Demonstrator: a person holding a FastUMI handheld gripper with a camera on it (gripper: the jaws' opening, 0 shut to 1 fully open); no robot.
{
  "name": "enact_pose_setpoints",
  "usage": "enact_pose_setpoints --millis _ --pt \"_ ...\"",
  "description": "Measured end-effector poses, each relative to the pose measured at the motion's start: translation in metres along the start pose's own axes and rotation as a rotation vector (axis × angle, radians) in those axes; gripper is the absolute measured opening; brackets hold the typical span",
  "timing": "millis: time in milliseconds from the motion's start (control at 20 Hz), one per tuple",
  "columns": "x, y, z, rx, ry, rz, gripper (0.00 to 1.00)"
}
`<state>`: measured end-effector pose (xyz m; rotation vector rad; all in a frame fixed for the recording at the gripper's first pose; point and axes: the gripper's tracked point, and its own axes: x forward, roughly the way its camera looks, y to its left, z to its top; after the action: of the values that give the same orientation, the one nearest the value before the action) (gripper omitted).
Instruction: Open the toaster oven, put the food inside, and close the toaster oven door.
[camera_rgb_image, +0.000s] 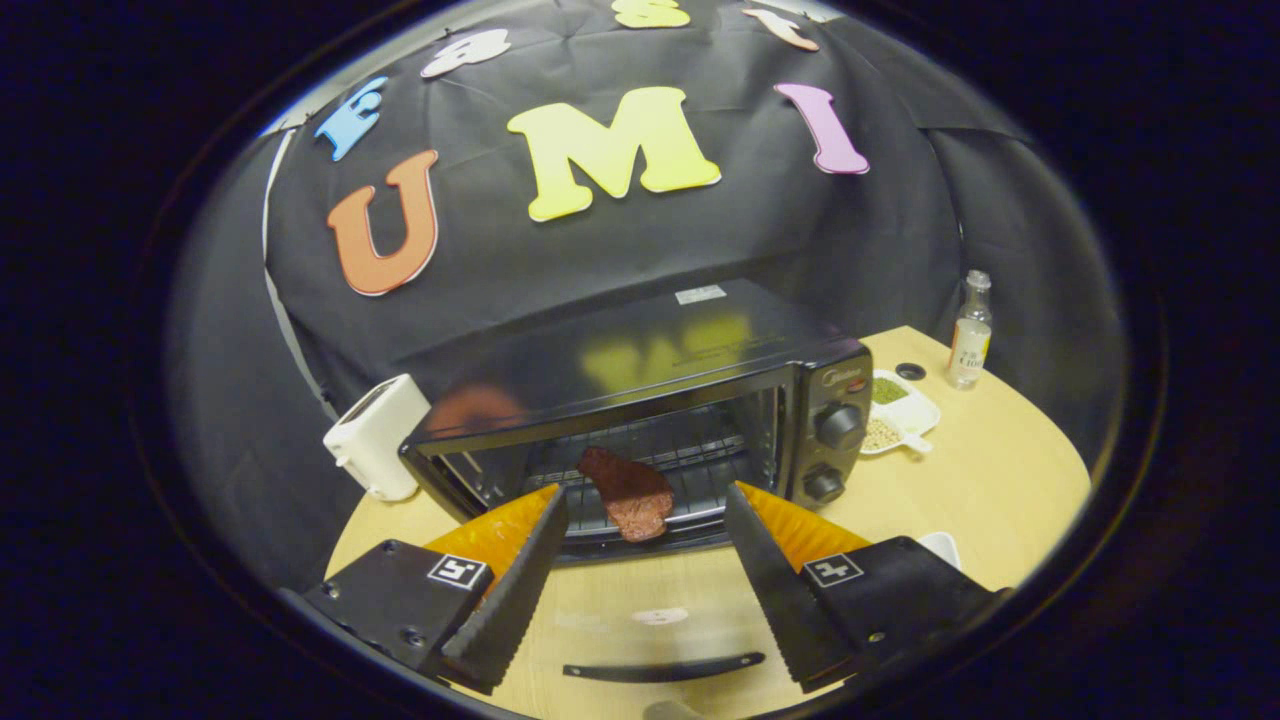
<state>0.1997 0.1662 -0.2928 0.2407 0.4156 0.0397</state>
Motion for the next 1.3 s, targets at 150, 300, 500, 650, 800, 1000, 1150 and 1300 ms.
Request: enact_pose_setpoints --millis 150,300,500,650,800,1000,1150,1300 --pt "-0.034 -0.012 0.013 -0.054 -0.008 -0.003 1.00" --pt "-0.067 -0.026 0.024 -0.119 -0.031 -0.017 1.00" --pt "-0.100 -0.042 0.008 -0.167 0.004 -0.031 1.00" --pt "-0.118 -0.051 -0.023 -0.220 0.056 -0.030 1.00" --pt "-0.130 -0.051 -0.066 -0.268 0.121 -0.010 1.00" --pt "-0.132 -0.048 -0.124 -0.280 0.209 0.027 1.00" --pt "-0.123 -0.040 -0.163 -0.281 0.264 0.044 1.00" --pt "-0.100 -0.026 -0.192 -0.278 0.307 0.054 1.00"
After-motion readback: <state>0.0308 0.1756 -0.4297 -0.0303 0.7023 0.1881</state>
